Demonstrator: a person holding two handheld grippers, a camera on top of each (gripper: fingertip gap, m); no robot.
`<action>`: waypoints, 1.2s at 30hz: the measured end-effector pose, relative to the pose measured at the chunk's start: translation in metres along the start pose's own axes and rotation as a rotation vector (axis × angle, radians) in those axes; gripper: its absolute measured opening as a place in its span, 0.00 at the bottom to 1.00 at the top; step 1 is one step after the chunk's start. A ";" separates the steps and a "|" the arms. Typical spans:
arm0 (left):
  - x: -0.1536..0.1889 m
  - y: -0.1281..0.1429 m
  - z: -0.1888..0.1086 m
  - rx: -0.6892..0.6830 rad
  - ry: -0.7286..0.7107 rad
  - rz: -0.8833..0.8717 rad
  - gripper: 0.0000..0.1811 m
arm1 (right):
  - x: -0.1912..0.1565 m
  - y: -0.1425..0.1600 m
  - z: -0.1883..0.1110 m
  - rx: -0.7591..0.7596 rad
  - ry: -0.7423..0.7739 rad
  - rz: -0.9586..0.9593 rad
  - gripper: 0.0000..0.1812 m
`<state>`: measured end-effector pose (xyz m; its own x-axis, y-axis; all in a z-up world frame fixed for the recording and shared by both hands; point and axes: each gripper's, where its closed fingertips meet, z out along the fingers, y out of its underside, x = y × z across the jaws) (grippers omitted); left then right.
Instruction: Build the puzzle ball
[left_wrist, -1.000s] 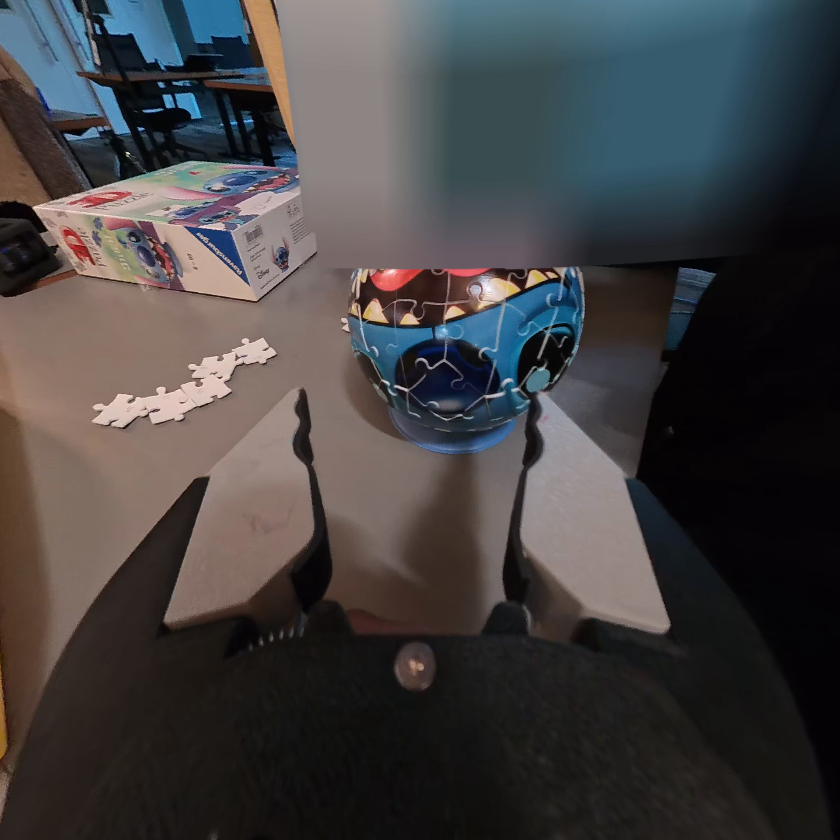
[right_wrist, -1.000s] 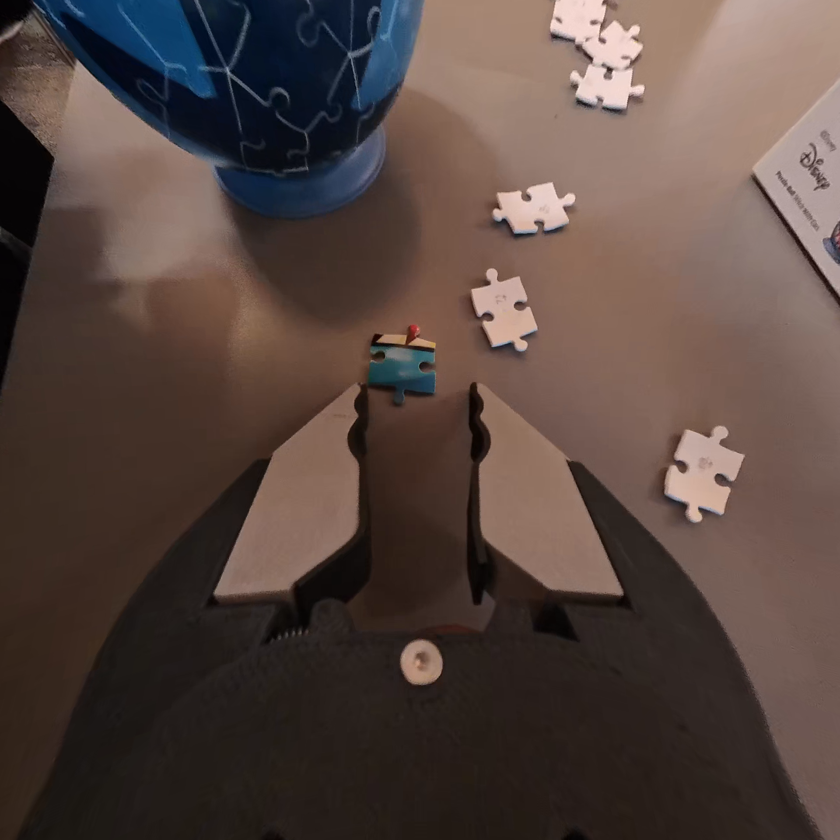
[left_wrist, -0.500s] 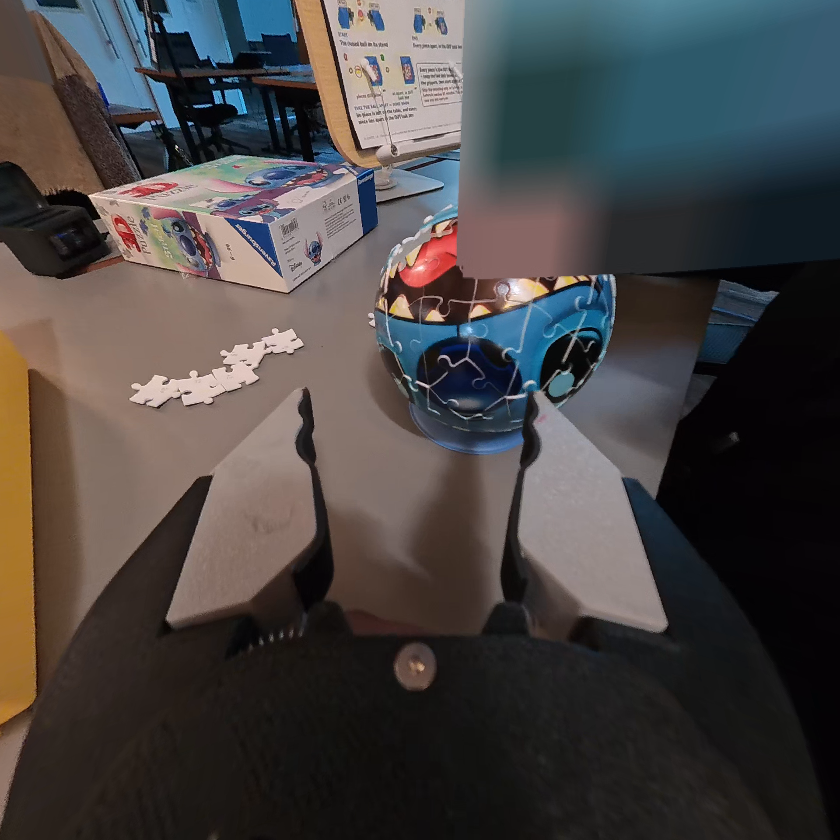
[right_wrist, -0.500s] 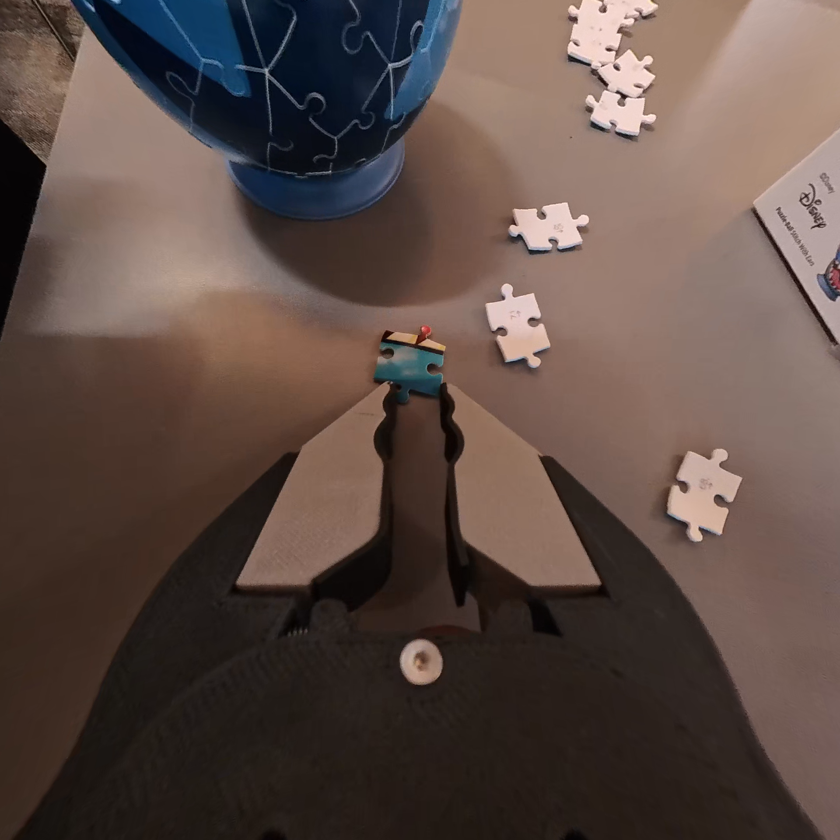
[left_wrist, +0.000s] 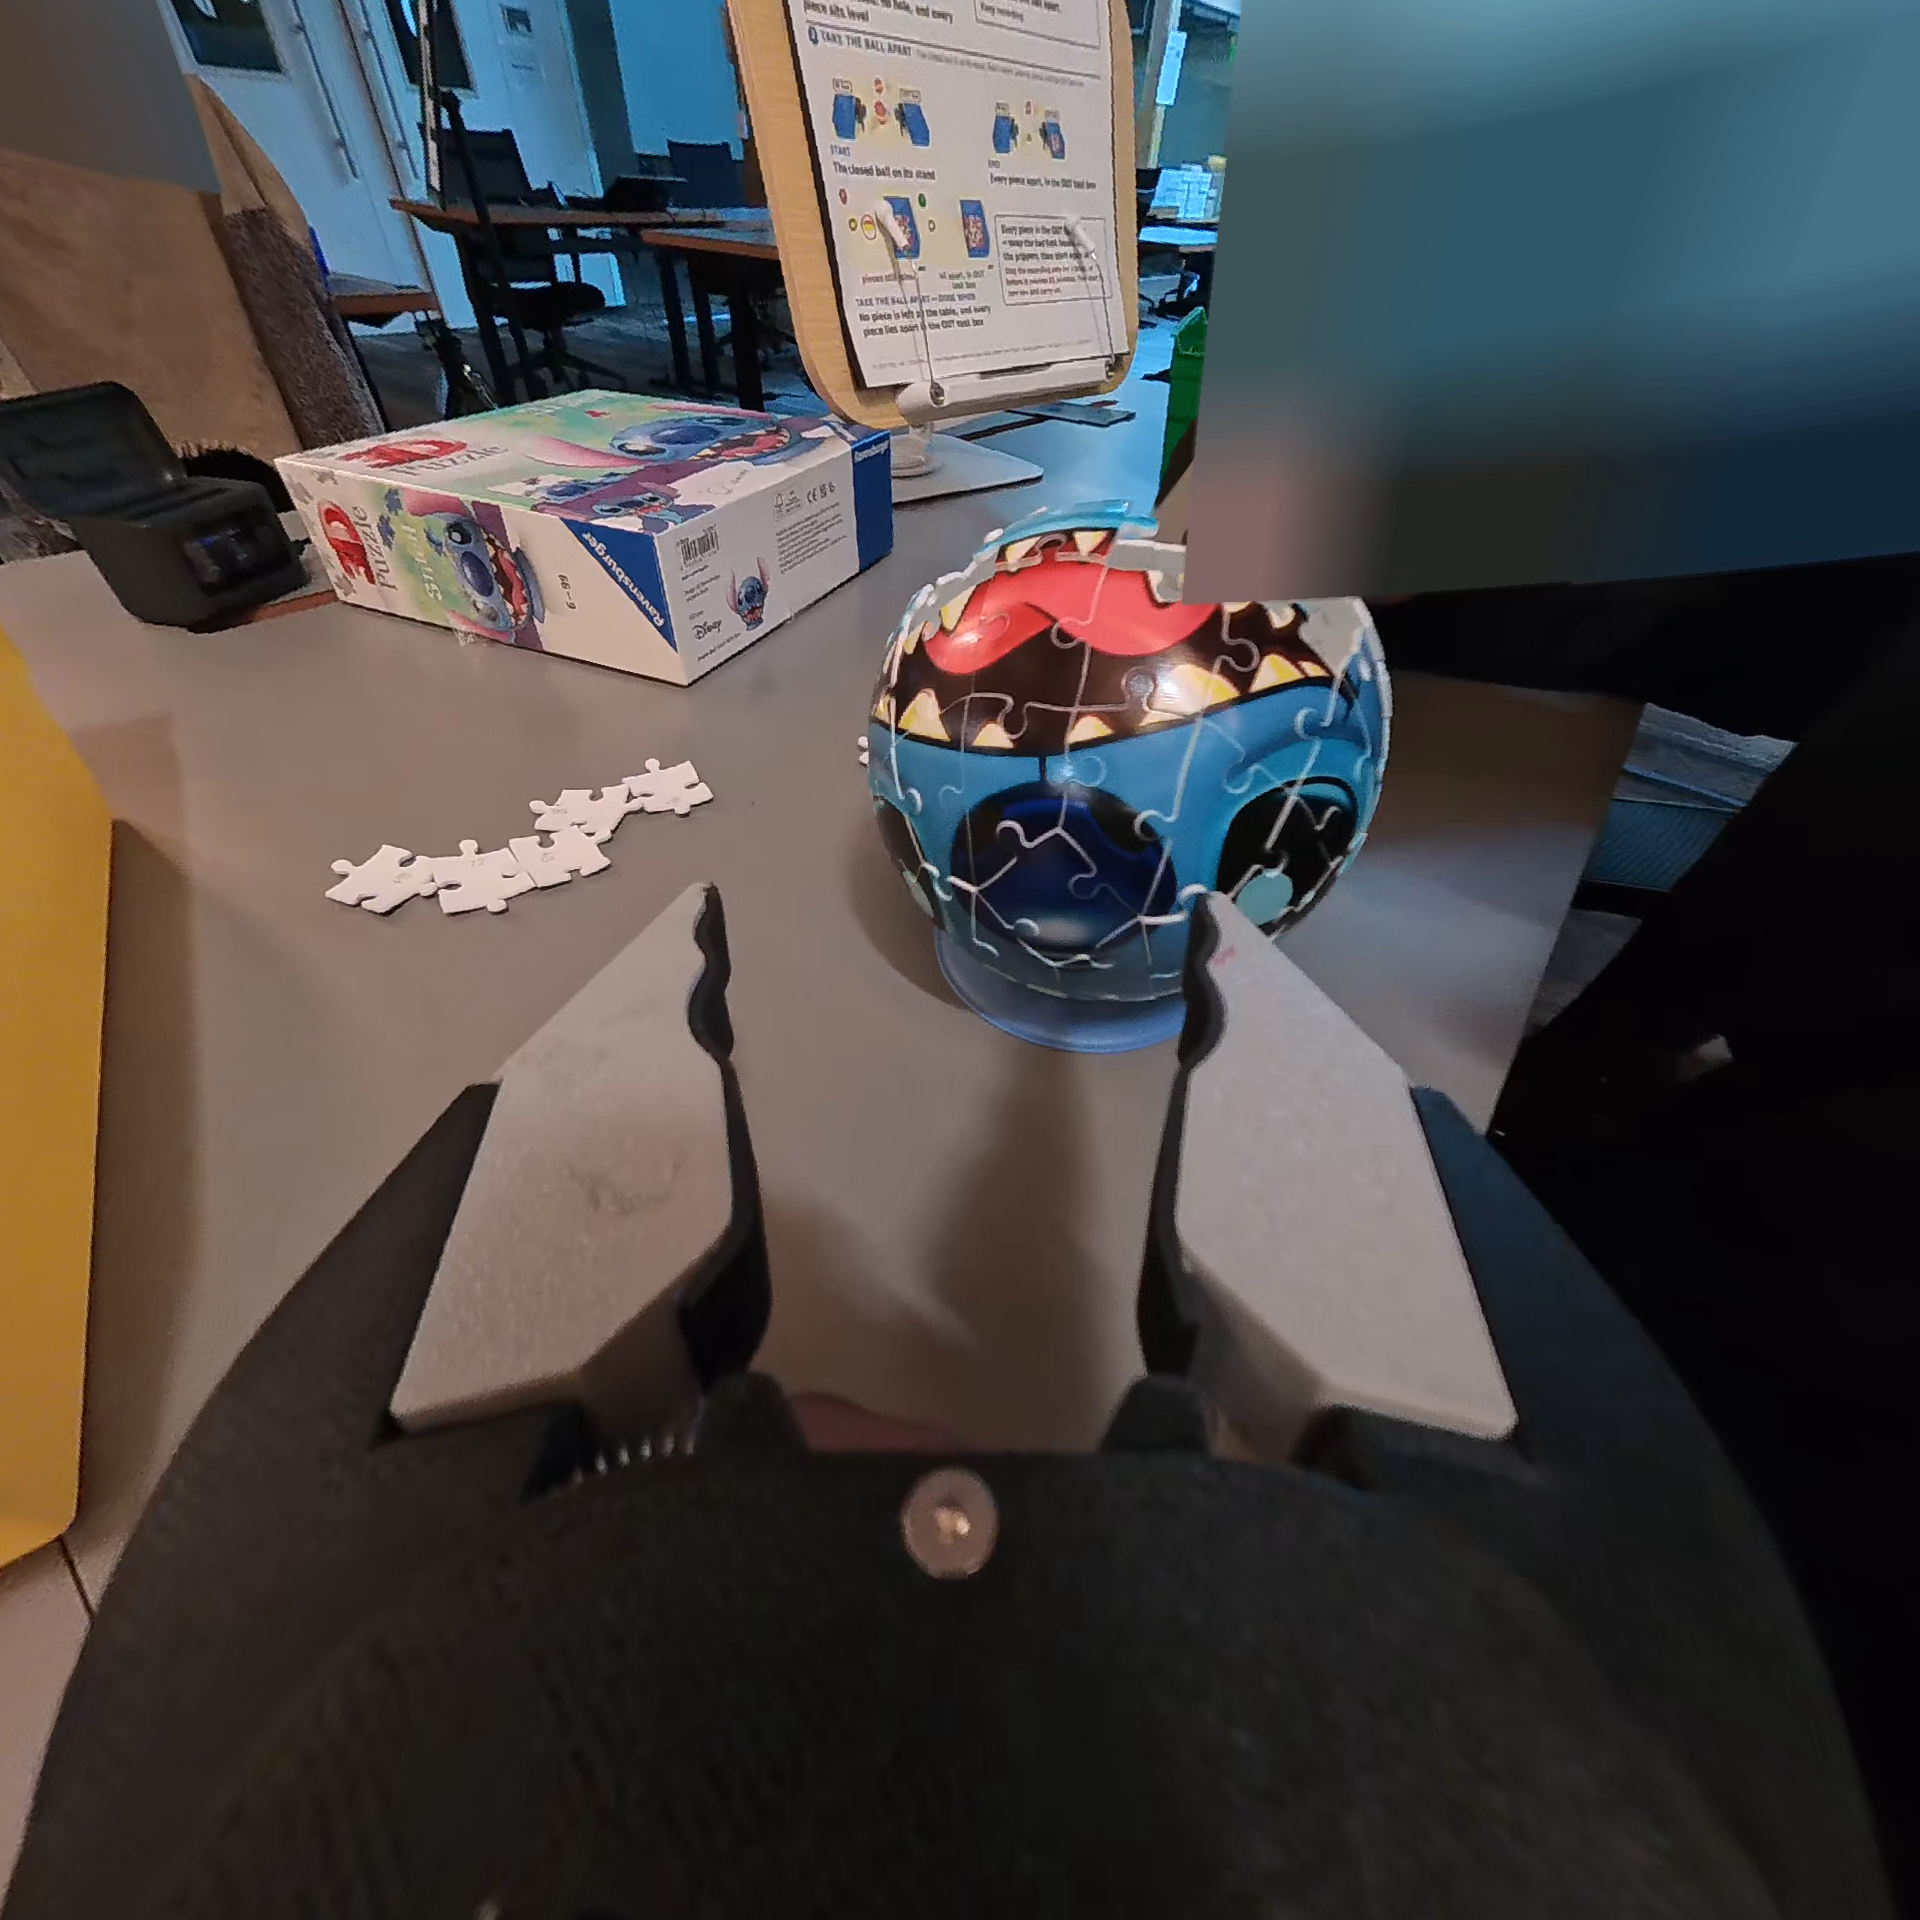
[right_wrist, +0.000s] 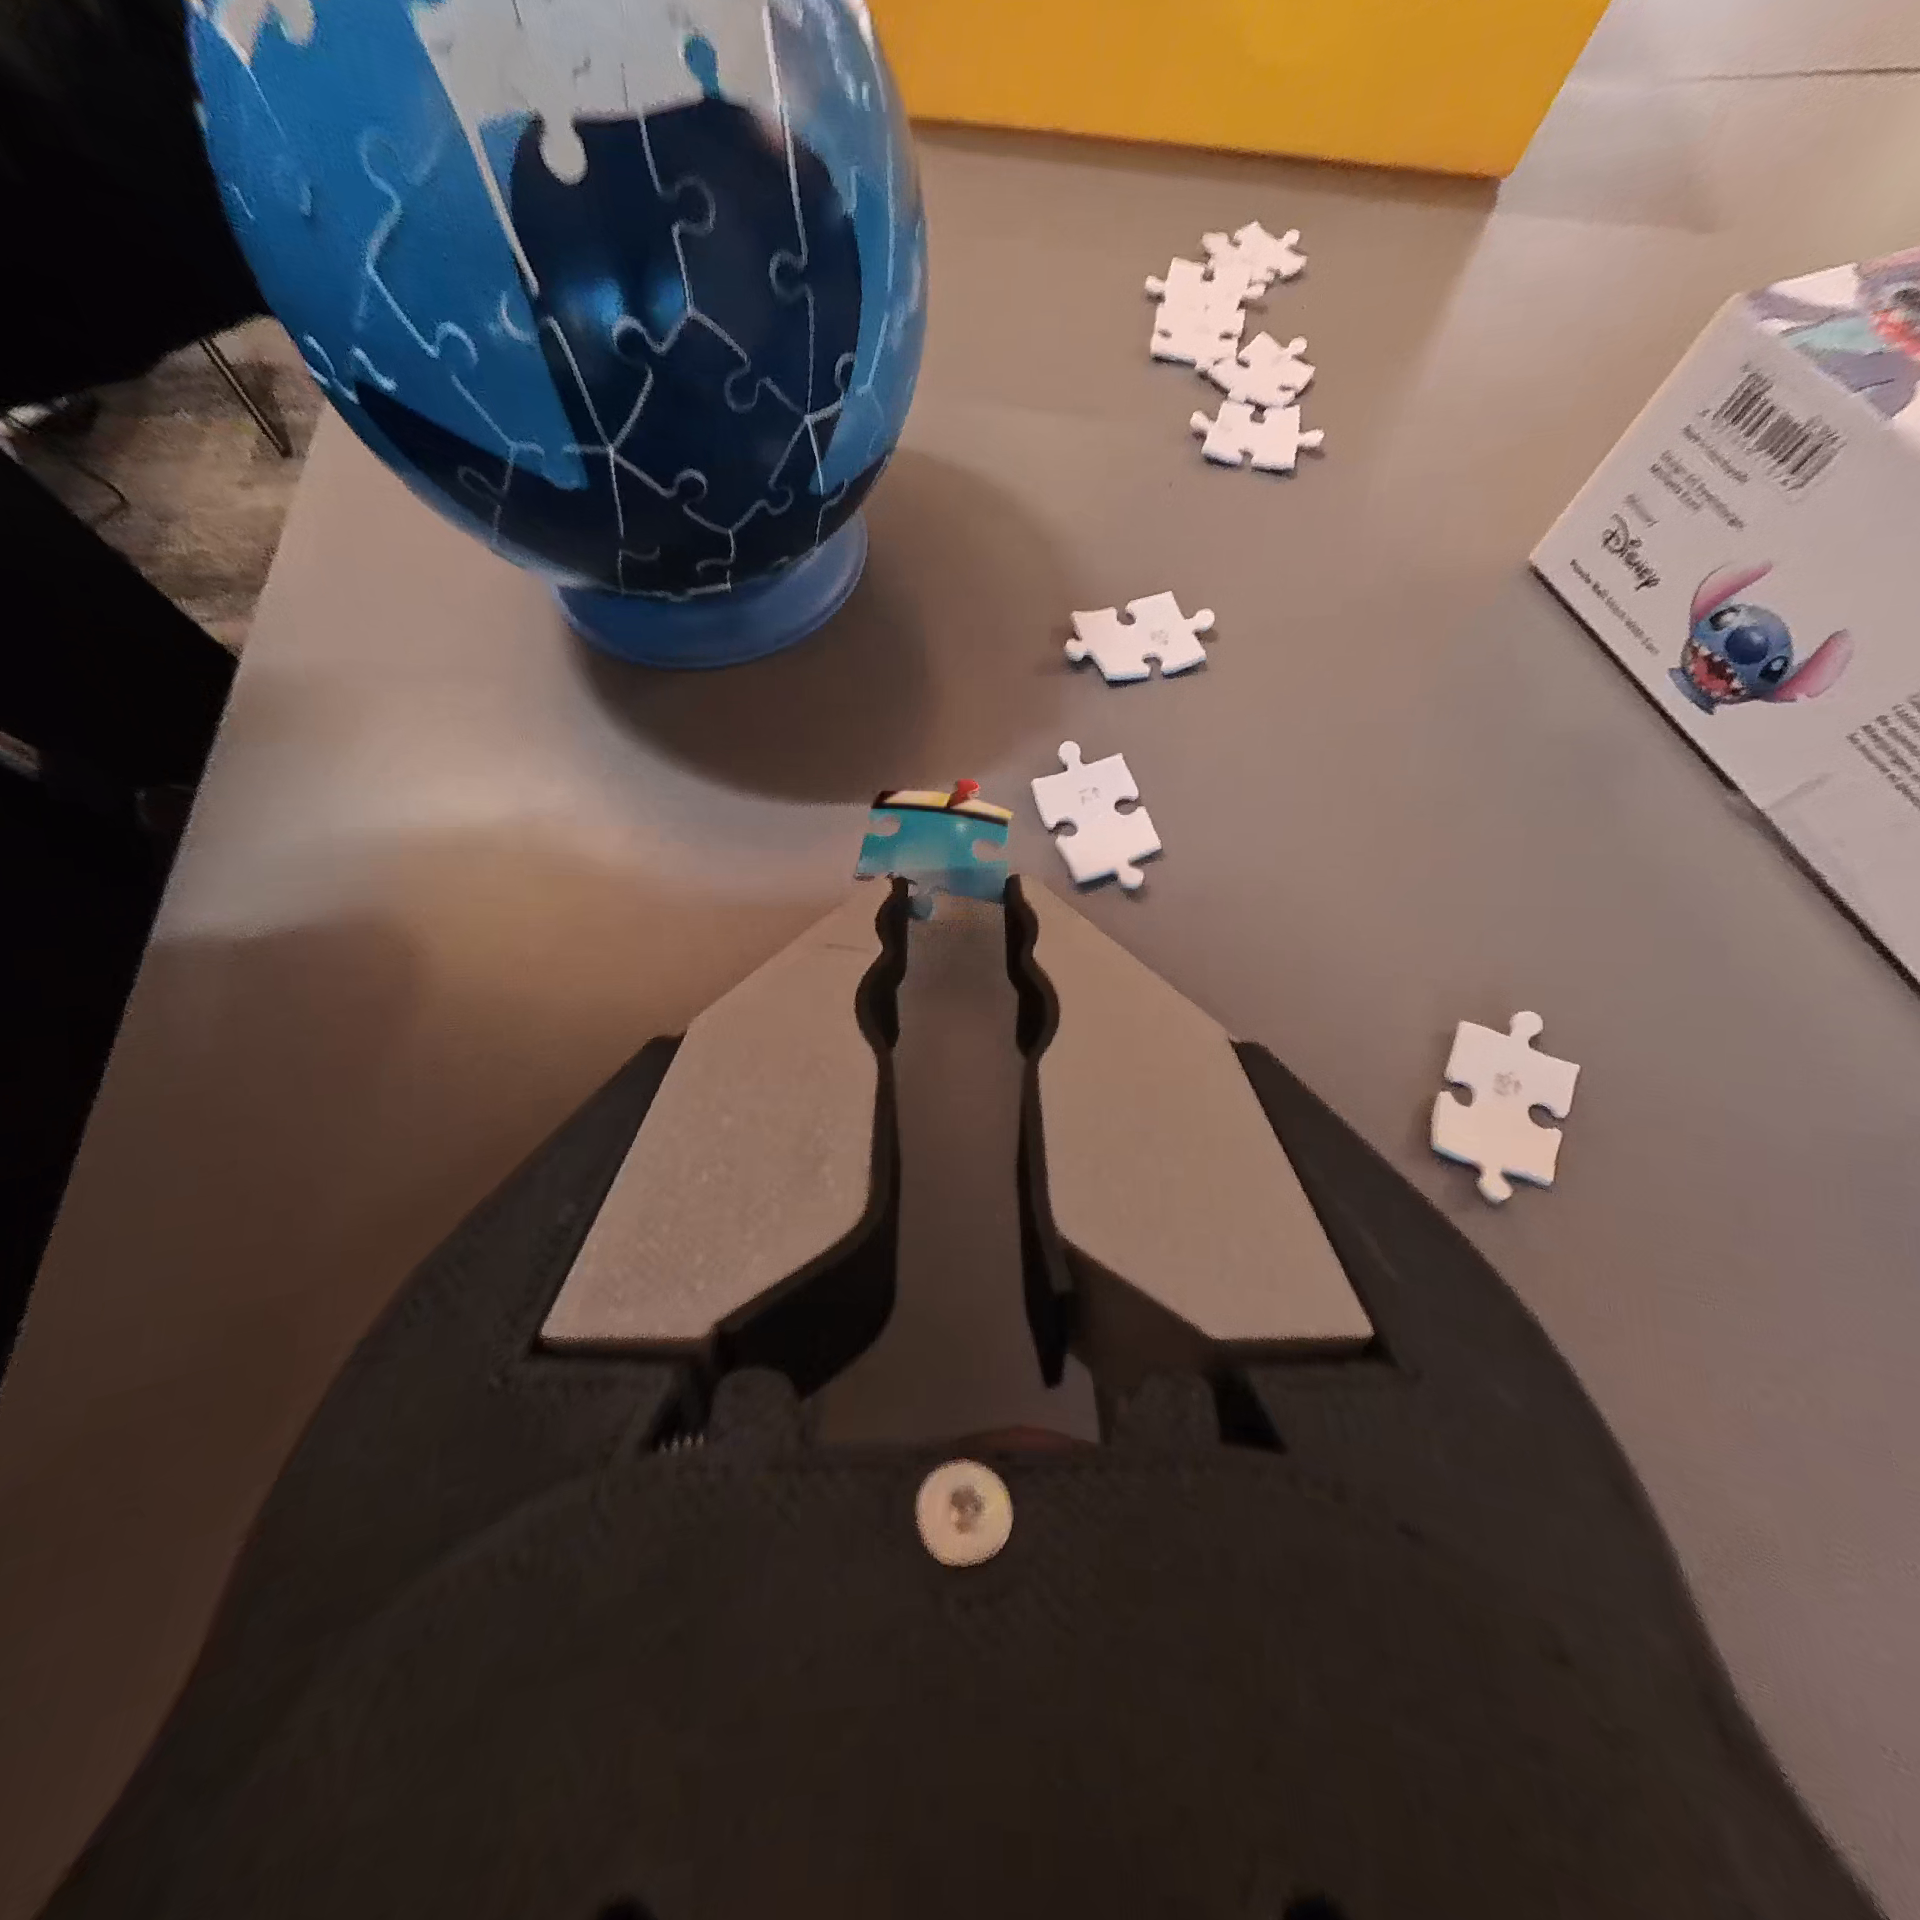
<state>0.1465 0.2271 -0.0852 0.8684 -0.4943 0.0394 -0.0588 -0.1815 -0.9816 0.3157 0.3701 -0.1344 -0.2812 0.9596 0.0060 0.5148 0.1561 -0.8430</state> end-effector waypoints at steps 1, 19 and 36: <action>0.000 0.001 0.000 -0.004 -0.004 0.000 0.48 | 0.001 -0.004 -0.002 0.018 0.002 0.006 0.08; -0.004 -0.003 -0.003 -0.061 0.004 0.036 0.42 | 0.022 -0.072 -0.021 0.277 -0.091 0.122 0.08; 0.002 -0.111 0.085 -0.121 -0.124 0.796 0.27 | -0.007 -0.178 0.002 0.365 -0.367 0.022 0.08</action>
<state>0.1962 0.3184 0.0082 0.5916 -0.4171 -0.6899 -0.7282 0.0907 -0.6793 0.2246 0.3347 0.0150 -0.5727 0.8063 -0.1482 0.2265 -0.0181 -0.9738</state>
